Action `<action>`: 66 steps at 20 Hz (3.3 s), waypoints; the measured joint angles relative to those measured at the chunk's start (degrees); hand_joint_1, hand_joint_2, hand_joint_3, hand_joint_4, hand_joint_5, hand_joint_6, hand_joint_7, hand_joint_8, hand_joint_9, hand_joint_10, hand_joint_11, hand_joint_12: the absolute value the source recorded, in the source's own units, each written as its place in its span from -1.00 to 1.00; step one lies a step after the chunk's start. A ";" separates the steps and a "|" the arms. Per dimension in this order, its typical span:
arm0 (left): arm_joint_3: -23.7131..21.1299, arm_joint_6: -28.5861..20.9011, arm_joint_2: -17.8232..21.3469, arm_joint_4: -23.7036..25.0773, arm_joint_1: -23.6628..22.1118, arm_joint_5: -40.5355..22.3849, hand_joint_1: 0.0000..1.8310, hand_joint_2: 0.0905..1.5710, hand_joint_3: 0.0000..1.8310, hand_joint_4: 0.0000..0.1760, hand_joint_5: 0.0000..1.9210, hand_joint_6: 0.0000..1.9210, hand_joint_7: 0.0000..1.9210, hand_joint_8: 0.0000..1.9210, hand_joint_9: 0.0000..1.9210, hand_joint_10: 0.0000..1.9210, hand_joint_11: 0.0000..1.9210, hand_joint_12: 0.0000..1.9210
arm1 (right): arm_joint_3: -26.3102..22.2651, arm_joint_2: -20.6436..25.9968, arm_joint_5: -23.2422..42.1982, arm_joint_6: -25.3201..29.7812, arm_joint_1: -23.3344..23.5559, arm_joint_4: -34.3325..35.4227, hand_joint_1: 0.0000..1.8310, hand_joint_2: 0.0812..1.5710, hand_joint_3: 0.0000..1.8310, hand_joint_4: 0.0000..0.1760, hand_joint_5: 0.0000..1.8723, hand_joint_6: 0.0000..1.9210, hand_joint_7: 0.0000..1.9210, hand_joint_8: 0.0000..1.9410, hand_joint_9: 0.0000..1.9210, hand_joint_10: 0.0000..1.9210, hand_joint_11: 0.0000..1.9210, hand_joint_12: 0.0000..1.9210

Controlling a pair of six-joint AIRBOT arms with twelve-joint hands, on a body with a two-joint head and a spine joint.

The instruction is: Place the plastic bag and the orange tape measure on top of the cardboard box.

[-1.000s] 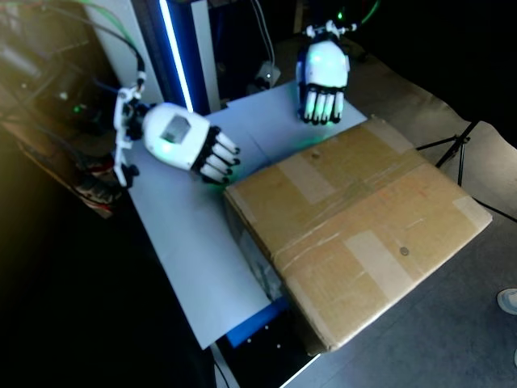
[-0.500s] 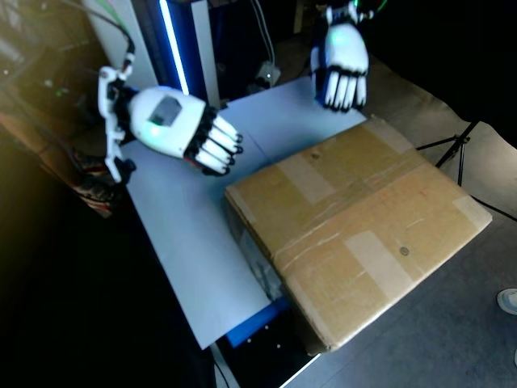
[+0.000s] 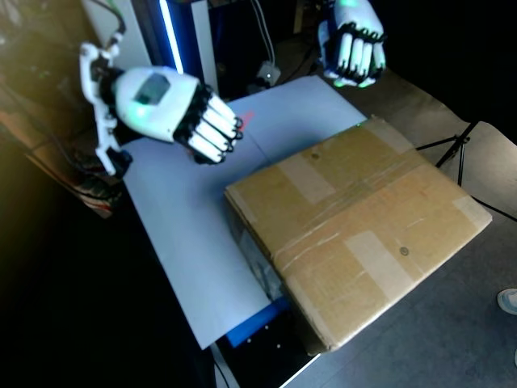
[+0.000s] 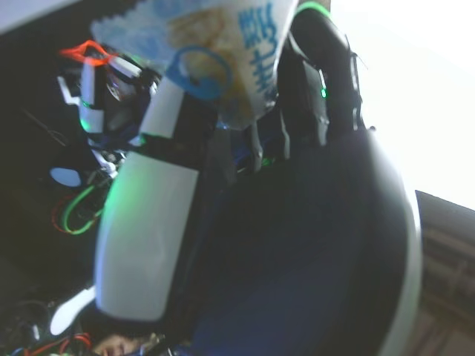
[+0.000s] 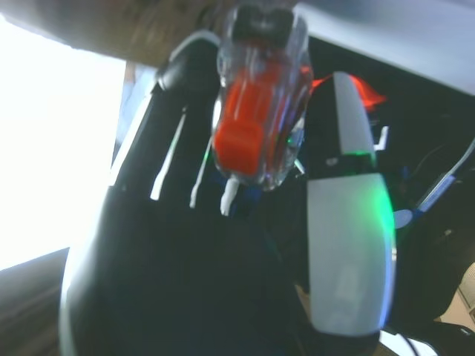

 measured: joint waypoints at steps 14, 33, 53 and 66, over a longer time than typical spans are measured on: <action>9.70 8.02 -8.83 0.11 -22.56 -10.43 0.38 0.77 -1.00 -1.00 -0.65 0.68 -0.47 0.88 -0.49 1.00 -0.73 1.00 | 6.73 1.44 -1.05 0.04 5.73 0.00 0.50 0.42 -1.00 -1.00 -0.18 0.21 0.00 0.17 -0.03 0.29 -0.17 0.62; 27.82 15.89 -26.40 0.22 -39.34 -29.16 0.45 0.59 -1.00 -1.00 -0.26 0.46 -0.32 0.58 -0.33 0.68 -0.48 0.99 | 23.58 -14.60 19.50 -19.08 32.20 0.00 0.38 0.41 -1.00 -1.00 0.31 -0.51 -0.16 0.44 -0.15 0.86 -0.01 1.00; 38.51 15.06 -35.01 0.11 -40.76 -36.28 0.28 0.25 -1.00 -1.00 -0.31 -0.79 -0.27 -0.74 -0.45 -0.34 -0.79 0.59 | 29.24 -22.40 22.69 -19.50 32.94 0.00 0.07 0.26 -1.00 -1.00 -0.52 0.08 -0.43 0.07 -0.42 0.35 -0.48 0.95; 37.44 15.06 -33.94 0.13 -40.94 -35.91 -0.04 0.16 -1.00 -1.00 -0.73 -1.00 -0.78 -1.00 -0.80 -0.86 -1.00 0.29 | 28.83 -22.34 21.70 -19.65 33.44 0.00 -0.35 0.20 -1.00 -1.00 -0.75 -0.95 -0.73 -0.98 -0.98 -0.37 -1.00 0.63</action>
